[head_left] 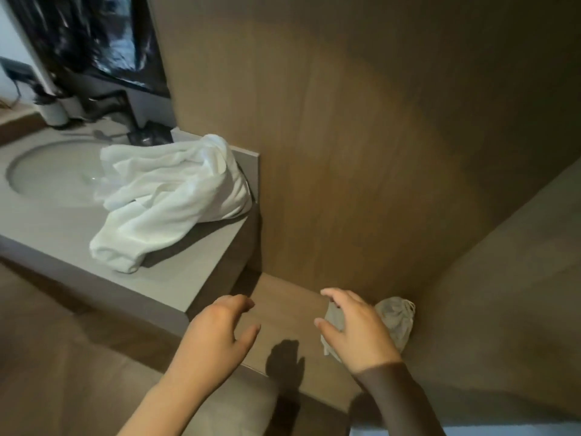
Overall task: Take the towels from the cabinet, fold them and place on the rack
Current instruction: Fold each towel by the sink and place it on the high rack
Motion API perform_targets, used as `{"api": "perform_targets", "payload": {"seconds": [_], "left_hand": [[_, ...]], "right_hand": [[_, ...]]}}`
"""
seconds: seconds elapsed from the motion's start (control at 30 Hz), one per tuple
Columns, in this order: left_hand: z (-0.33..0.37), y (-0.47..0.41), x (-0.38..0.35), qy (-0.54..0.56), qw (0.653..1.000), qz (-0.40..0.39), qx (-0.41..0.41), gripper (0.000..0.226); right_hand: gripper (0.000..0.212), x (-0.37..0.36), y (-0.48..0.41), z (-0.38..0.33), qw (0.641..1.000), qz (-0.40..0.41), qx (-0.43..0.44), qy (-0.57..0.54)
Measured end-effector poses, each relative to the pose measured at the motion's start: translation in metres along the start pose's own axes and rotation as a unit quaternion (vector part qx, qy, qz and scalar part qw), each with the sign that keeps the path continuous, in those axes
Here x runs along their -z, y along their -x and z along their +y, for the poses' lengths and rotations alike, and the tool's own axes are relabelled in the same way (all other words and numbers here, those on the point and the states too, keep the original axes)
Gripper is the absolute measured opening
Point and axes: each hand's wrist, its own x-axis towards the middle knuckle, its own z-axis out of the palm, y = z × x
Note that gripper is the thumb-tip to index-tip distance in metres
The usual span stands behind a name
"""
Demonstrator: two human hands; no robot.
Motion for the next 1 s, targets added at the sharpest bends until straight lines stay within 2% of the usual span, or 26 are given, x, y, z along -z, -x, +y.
{"api": "perform_targets", "payload": {"seconds": [0.2, 0.47, 0.77, 1.0], "left_hand": [[-0.081, -0.003, 0.057, 0.016, 0.998, 0.038, 0.038, 0.033], [-0.143, -0.02, 0.096, 0.058, 0.993, 0.071, 0.075, 0.034], [-0.185, -0.108, 0.141, 0.046, 0.992, 0.088, 0.072, 0.033], [-0.207, -0.178, 0.177, 0.045, 0.99, 0.113, 0.072, 0.03]], "right_hand": [[0.047, -0.049, -0.038, -0.083, 0.999, -0.013, 0.03, 0.008], [0.046, -0.074, -0.091, -0.143, 0.998, -0.02, 0.061, -0.008], [0.039, -0.068, -0.197, -0.191, 0.988, 0.069, 0.13, -0.043], [0.041, -0.069, -0.278, -0.23, 0.986, 0.106, 0.119, -0.039]]}}
